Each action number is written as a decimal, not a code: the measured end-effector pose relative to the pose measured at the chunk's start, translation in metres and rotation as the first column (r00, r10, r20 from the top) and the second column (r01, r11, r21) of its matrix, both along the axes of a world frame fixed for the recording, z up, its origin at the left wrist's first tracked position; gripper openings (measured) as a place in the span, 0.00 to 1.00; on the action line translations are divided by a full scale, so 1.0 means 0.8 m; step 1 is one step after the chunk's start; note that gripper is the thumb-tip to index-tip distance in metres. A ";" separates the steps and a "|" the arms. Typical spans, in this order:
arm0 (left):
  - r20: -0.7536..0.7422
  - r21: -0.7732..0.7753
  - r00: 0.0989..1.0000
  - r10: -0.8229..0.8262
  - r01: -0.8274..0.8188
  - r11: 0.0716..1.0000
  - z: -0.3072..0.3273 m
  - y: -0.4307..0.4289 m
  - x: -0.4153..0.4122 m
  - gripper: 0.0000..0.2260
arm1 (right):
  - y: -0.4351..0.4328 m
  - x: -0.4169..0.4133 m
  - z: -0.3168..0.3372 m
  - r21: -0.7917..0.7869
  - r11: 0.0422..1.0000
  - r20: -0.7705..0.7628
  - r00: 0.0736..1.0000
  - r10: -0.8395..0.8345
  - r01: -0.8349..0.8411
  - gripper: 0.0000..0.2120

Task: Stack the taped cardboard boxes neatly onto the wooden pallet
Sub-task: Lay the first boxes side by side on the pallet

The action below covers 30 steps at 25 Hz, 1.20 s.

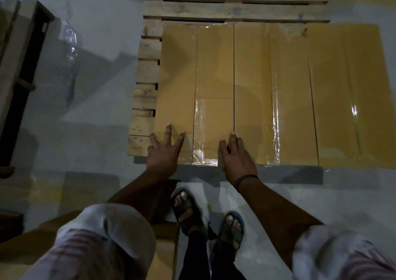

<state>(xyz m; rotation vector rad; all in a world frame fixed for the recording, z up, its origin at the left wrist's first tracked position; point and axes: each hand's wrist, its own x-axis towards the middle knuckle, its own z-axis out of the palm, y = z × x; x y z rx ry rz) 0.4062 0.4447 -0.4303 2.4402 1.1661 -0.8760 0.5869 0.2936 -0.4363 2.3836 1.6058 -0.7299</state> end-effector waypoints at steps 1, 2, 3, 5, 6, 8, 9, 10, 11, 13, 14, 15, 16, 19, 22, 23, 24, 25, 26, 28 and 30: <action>0.004 0.011 1.000 -0.002 0.002 1.000 0.000 0.001 0.000 0.47 | 0.000 0.000 0.002 0.003 1.000 -0.003 1.000 -0.002 0.002 0.36; 0.009 0.019 1.000 -0.003 0.003 1.000 0.000 0.002 -0.001 0.47 | 0.000 0.002 0.003 0.006 1.000 -0.007 1.000 -0.004 0.004 0.35; 0.018 0.026 1.000 -0.006 0.006 1.000 -0.001 0.003 0.000 0.47 | 0.000 0.004 0.004 0.014 1.000 -0.005 1.000 -0.003 0.003 0.35; 0.017 0.027 1.000 -0.005 0.004 1.000 -0.002 0.006 0.002 0.46 | 0.002 0.007 0.005 0.028 1.000 -0.001 1.000 -0.003 0.003 0.35; 0.012 0.026 1.000 -0.001 0.001 1.000 -0.002 0.006 0.003 0.46 | 0.002 0.007 0.005 0.031 0.999 -0.001 1.000 -0.007 0.007 0.34; 0.008 0.022 1.000 0.002 -0.003 1.000 -0.002 0.005 0.003 0.47 | 0.003 0.006 0.006 0.047 0.999 -0.008 1.000 -0.018 0.018 0.33; 0.007 0.021 1.000 0.004 -0.005 1.000 -0.001 0.004 0.004 0.47 | 0.004 0.006 0.007 0.049 0.999 -0.020 1.000 -0.023 0.024 0.33; 0.009 0.015 1.000 0.010 -0.010 1.000 0.001 0.004 0.005 0.47 | 0.005 0.006 0.008 0.050 0.998 -0.033 0.999 -0.028 0.030 0.33; 0.017 0.003 1.000 0.021 -0.021 1.000 0.000 0.005 0.005 0.47 | 0.006 0.007 0.007 0.046 0.999 -0.042 0.999 -0.024 0.026 0.33; 0.028 -0.041 0.999 0.041 -0.040 0.998 0.000 0.010 0.002 0.48 | 0.004 0.010 0.006 0.059 0.998 -0.060 0.998 -0.003 0.006 0.36; 0.042 -0.071 0.998 0.044 -0.041 0.997 0.002 0.013 -0.001 0.49 | 0.002 0.013 0.005 0.086 0.996 -0.089 0.996 -0.008 0.016 0.38; 0.076 -0.094 0.996 0.045 -0.038 0.995 0.002 0.015 -0.004 0.50 | 0.000 0.018 0.004 0.127 0.990 -0.144 0.989 -0.044 0.063 0.39; 0.117 -0.106 0.992 0.051 -0.038 0.994 0.002 0.016 -0.008 0.51 | -0.003 0.023 0.003 0.174 0.971 -0.231 0.966 -0.119 0.161 0.37; 0.302 -0.154 0.904 0.302 -0.266 0.952 -0.001 0.027 -0.018 0.49 | -0.007 0.047 0.003 0.219 0.835 -0.459 0.809 -0.368 0.505 0.31; 0.510 -0.298 0.652 0.561 -0.478 0.826 -0.012 0.048 -0.020 0.42 | 0.010 0.058 0.008 0.259 0.864 -0.403 0.861 -0.310 0.433 0.29; 0.560 -0.356 0.567 0.604 -0.493 0.794 -0.019 0.055 -0.019 0.37 | 0.019 0.055 0.007 0.285 0.894 -0.372 0.900 -0.229 0.346 0.28; 0.577 -0.367 0.526 0.624 -0.515 0.774 -0.023 0.060 -0.015 0.33 | 0.030 0.050 0.006 0.307 0.915 -0.340 0.928 -0.151 0.261 0.28; 0.582 -0.362 0.511 0.633 -0.534 0.764 -0.029 0.065 -0.011 0.32 | 0.041 0.046 0.004 0.306 0.930 -0.307 0.946 -0.106 0.203 0.28; 0.580 -0.342 0.510 0.635 -0.554 0.759 -0.035 0.071 -0.008 0.33 | 0.052 0.042 0.002 0.285 0.943 -0.269 0.958 -0.095 0.173 0.28; 0.563 -0.320 0.519 0.644 -0.581 0.748 -0.048 0.079 -0.005 0.40 | 0.065 0.035 -0.005 0.215 0.959 -0.197 0.970 -0.141 0.183 0.29; 0.562 -0.313 0.533 0.633 -0.570 0.759 -0.061 0.082 -0.005 0.41 | 0.066 0.032 -0.010 0.175 0.962 -0.153 0.971 -0.183 0.209 0.28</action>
